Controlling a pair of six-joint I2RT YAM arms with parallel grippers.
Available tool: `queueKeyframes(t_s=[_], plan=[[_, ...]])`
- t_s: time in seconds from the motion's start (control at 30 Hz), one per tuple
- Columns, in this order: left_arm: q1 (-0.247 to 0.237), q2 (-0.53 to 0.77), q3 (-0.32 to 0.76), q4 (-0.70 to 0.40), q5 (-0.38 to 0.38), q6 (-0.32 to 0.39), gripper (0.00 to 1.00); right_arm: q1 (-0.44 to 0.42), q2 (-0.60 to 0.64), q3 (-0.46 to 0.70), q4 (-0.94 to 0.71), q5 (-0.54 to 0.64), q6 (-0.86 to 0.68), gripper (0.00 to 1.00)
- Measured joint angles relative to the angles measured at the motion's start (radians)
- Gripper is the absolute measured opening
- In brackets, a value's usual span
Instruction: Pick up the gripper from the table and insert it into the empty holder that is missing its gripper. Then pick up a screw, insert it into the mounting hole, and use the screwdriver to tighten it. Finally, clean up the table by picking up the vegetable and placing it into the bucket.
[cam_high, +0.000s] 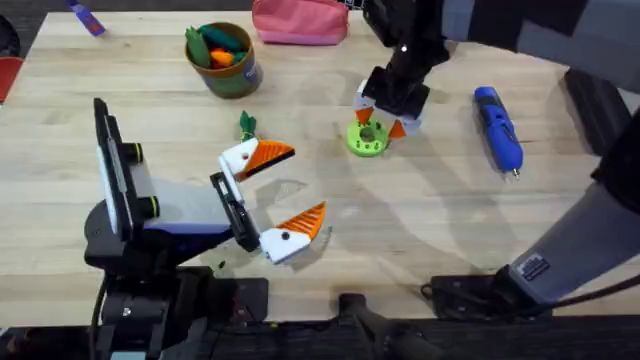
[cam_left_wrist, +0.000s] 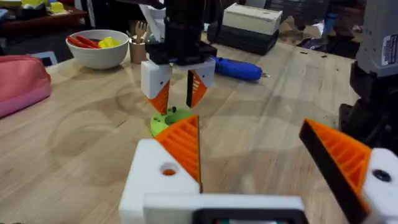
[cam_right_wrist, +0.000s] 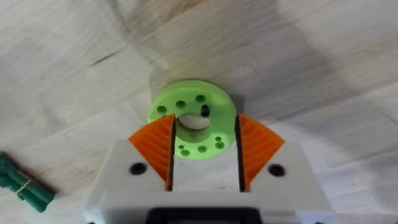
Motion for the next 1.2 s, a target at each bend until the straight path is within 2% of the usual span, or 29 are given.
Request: queueKeyframes(t_s=[0.4,0.8,1.2], plan=[[0.0,0.0,0.0,0.0,0.0,0.0,0.985,0.012,0.001,0.0,0.003,0.047,0.028,0.48],[0.0,0.0,0.0,0.0,0.0,0.0,0.985,0.026,0.024,-0.001,0.011,0.076,0.047,0.418],[0.0,0.0,0.0,0.0,0.0,0.0,0.985,0.032,0.026,-0.002,0.028,0.08,0.058,0.211]])
